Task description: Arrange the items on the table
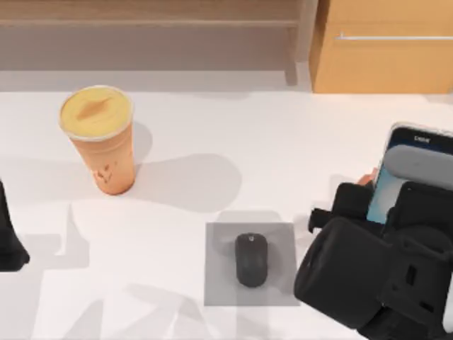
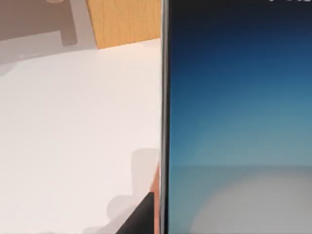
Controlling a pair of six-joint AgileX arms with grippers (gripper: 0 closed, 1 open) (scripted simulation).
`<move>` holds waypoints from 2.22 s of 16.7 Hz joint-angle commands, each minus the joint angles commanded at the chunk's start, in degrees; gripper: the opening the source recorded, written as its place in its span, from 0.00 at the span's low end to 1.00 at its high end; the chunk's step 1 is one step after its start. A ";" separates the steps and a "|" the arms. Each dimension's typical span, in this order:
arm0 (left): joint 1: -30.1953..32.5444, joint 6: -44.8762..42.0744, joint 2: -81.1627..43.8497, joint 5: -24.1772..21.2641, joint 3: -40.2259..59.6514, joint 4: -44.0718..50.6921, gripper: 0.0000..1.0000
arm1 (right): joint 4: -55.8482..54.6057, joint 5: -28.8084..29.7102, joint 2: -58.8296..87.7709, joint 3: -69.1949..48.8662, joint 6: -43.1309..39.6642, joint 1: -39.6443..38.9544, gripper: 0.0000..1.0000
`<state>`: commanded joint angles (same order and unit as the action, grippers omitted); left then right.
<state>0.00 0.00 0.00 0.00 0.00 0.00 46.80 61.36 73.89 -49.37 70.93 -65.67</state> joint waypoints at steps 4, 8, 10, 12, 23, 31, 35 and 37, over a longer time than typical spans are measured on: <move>0.00 0.00 0.00 0.00 0.00 0.00 1.00 | -0.57 0.95 -0.04 1.67 0.33 -1.04 0.00; 0.00 0.00 0.00 0.00 0.00 0.00 1.00 | -0.57 0.79 0.12 1.50 0.37 -0.79 0.00; 0.00 0.00 0.00 0.00 0.00 0.00 1.00 | -2.01 -0.32 -0.93 -0.03 0.55 -0.94 0.00; 0.00 0.00 0.00 0.00 0.00 0.00 1.00 | -4.39 -1.97 -2.28 -2.50 0.97 -1.23 0.00; 0.00 0.00 0.00 0.00 0.00 0.00 1.00 | -15.06 -5.57 -3.78 -5.53 -1.40 1.57 0.00; 0.00 0.00 0.00 0.00 0.00 0.00 1.00 | -23.55 -4.42 -0.30 7.63 -17.51 8.74 0.00; 0.00 0.00 0.00 0.00 0.00 0.00 1.00 | -24.70 -3.83 0.72 8.58 -18.61 9.78 0.00; 0.00 0.00 0.00 0.00 0.00 0.00 1.00 | -24.70 -3.83 0.72 8.58 -18.61 9.78 0.00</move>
<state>0.00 0.00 0.00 0.00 0.00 0.00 22.10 57.53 74.62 -40.78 52.32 -55.90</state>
